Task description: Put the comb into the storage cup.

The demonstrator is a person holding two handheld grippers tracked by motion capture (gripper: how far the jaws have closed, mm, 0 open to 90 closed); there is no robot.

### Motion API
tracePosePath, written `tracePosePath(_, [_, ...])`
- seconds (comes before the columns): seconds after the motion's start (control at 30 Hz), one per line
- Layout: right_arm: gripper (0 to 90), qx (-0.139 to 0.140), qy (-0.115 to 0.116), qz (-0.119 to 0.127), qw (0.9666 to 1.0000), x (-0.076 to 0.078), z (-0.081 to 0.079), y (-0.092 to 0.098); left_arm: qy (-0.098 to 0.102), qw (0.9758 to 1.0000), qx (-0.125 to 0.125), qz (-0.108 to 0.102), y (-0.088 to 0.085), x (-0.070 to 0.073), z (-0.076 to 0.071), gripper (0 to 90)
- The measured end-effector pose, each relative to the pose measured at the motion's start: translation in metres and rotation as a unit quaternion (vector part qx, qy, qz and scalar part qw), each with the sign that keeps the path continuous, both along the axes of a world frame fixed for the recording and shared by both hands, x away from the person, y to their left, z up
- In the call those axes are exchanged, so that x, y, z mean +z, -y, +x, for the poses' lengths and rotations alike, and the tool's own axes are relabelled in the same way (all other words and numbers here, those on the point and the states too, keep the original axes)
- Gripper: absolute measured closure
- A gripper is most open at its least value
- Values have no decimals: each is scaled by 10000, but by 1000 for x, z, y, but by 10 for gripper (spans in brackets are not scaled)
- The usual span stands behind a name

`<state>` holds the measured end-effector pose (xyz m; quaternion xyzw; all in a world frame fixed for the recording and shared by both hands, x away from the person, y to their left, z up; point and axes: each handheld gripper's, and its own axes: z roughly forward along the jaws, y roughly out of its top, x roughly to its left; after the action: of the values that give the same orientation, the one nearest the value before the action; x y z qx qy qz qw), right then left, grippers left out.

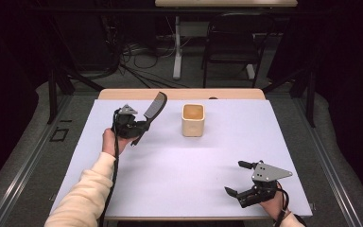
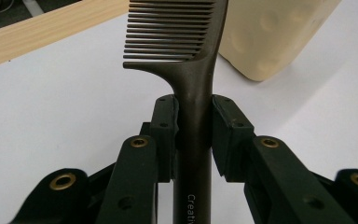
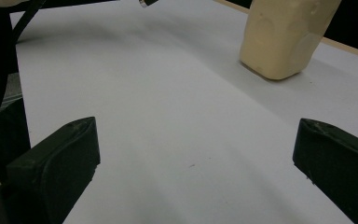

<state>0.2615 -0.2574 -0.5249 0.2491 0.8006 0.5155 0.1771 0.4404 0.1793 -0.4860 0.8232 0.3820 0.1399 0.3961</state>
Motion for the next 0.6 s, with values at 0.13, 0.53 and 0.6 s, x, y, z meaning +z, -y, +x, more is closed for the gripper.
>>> tracePosePath(0.13, [0, -4, -5, 3, 10000, 0, 0, 0, 31, 10000, -20, -46, 3, 2, 2, 717])
tracePosePath(0.53, [0, -6, -2, 5, 10000, 0, 0, 0, 152, 9998, -110, -46, 13, 6, 6, 716])
tracePosePath(0.6, [0, -8, -5, 6, 10000, 0, 0, 0, 139, 9998, -117, -66, 14, 7, 7, 716])
